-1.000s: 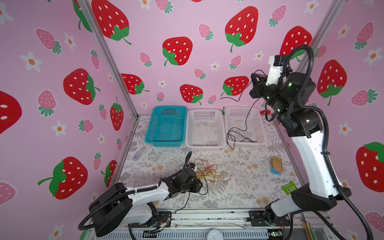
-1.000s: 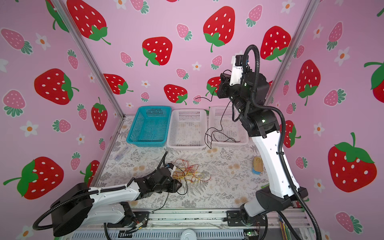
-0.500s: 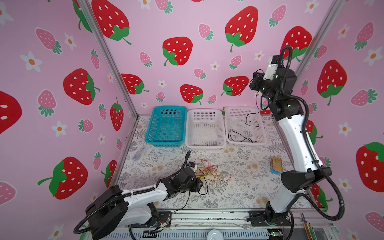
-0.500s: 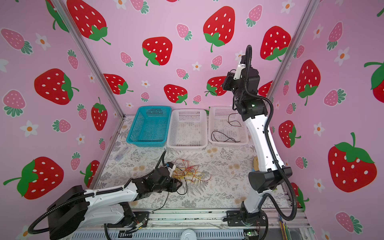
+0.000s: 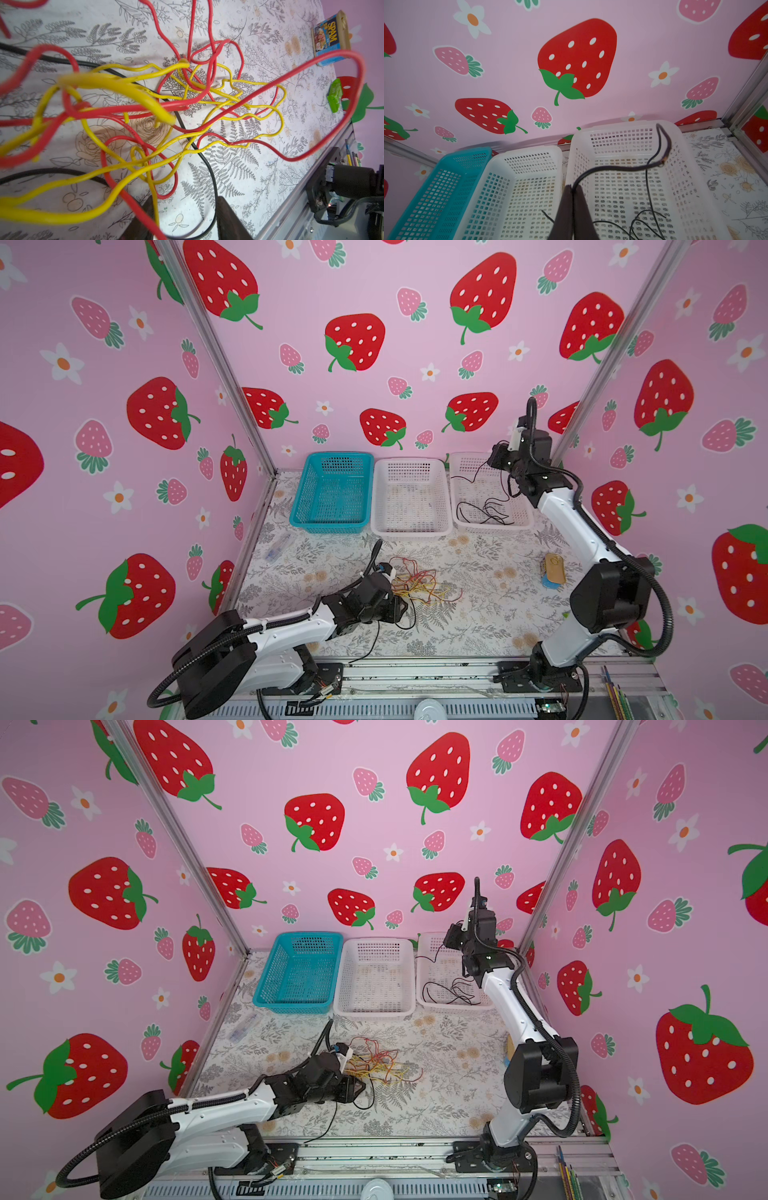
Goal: Untangle the cables
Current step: 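Lower the black wire into the farthest white basket with the right gripper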
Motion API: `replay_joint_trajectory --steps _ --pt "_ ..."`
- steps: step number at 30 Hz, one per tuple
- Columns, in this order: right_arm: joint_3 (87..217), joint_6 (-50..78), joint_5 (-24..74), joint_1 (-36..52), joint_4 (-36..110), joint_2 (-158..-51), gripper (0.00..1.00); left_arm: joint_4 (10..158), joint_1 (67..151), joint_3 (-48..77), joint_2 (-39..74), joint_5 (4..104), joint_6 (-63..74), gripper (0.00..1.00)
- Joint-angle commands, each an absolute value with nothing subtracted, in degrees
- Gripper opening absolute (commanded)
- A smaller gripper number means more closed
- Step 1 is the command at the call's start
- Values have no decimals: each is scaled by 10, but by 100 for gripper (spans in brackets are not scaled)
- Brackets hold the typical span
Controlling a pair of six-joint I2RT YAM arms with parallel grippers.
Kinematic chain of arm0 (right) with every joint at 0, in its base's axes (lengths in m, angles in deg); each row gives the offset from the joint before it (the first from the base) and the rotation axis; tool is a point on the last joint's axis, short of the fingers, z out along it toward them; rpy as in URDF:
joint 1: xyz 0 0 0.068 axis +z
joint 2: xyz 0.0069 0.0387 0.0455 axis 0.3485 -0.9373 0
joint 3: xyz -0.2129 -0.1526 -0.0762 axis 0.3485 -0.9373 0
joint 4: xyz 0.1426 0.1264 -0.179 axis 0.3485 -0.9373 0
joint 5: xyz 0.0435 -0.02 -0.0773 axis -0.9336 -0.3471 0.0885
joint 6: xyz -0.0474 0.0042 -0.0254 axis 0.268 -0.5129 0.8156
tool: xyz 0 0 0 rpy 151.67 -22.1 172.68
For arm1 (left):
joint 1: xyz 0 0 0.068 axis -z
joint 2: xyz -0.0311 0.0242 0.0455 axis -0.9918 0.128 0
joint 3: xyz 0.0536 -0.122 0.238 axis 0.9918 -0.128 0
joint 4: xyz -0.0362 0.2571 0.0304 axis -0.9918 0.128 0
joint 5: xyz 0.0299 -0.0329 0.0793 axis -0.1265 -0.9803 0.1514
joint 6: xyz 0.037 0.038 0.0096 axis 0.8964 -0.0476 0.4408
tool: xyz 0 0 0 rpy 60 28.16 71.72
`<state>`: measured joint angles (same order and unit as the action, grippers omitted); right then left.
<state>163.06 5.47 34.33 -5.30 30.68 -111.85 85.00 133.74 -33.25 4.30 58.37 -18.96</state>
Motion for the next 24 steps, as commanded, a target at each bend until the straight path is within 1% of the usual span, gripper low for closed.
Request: replay_joint_trajectory --steps 1,4,7,13,15,19,20,24 --pt "1589 33 344 -55 358 -1078 0 847 1336 -309 45 582 -189 0" --pt "1554 25 359 -55 350 -1077 7 854 1336 -304 41 581 -190 0" --pt "1524 18 377 -55 345 -1075 10 867 1337 -293 34 579 -188 1" --pt "1499 15 391 -57 333 -1082 10 885 1336 -286 5 582 -190 5" --pt "1499 11 414 -58 322 -1085 10 890 1336 -285 0 583 -190 5" --pt "1510 -3 418 -67 297 -1100 10 895 1336 -287 -4 583 -192 5" --pt "1516 -4 418 -68 288 -1105 11 895 1336 -289 -4 582 -192 9" --pt "1522 -3 406 -67 279 -1101 25 895 1336 -291 -9 582 -194 10"
